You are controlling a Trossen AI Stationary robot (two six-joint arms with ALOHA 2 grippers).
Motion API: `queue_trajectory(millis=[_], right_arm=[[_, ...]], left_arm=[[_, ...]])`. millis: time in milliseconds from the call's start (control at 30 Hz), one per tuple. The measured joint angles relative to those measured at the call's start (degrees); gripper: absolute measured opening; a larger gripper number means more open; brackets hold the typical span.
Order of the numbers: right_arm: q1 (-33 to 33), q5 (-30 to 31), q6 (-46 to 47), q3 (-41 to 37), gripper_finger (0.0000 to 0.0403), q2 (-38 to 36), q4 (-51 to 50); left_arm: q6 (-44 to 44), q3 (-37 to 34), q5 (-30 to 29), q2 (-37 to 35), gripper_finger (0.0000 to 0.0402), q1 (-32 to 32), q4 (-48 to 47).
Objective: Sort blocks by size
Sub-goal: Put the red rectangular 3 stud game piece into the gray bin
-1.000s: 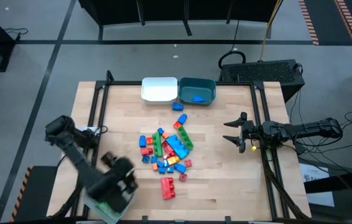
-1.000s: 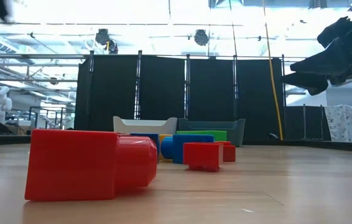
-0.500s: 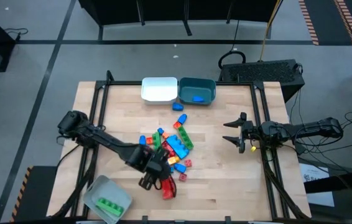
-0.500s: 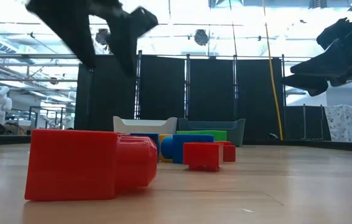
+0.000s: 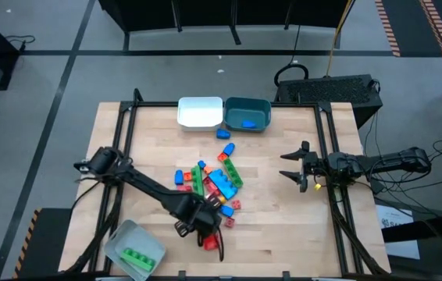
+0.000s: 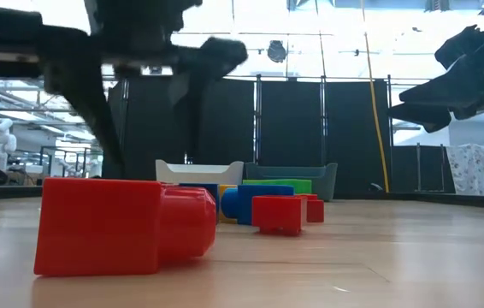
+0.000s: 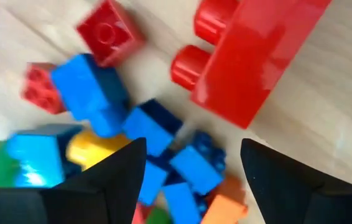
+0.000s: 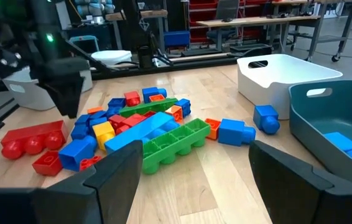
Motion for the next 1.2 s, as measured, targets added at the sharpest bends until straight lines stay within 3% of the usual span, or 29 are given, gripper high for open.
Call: queue_trajectory(millis=[267,433,567,667,800,1200], right_arm=[[0.0,0.0,0.2,0.0,0.0279,0.2,0.0],[0.0,0.0,1.4,0.0,0.0279,0.3,0.0],[0.0,0.0,1.5,0.0,0.0279,0.3,0.0],[0.0,0.0,1.5,0.0,0.0279,0.3,0.0],[0.0,0.0,1.5,0.0,0.0279,0.3,0.0],[0.0,0.0,1.5,0.0,0.0279,0.3,0.0]], left_arm=[[8.3,2.0,0.7,0.4,0.0262,-2.3,1.5],[12.5,2.0,-6.1,0.4,0.0262,-2.7,4.9],[9.8,3.8,-7.7,0.4,0.0262,-2.3,6.6],[5.1,3.8,-12.4,0.3,0.0262,-1.9,9.0],[5.2,3.8,-16.4,0.0,0.0262,-1.8,9.6],[5.5,3.8,-16.0,0.3,0.0262,-2.6,12.9]])
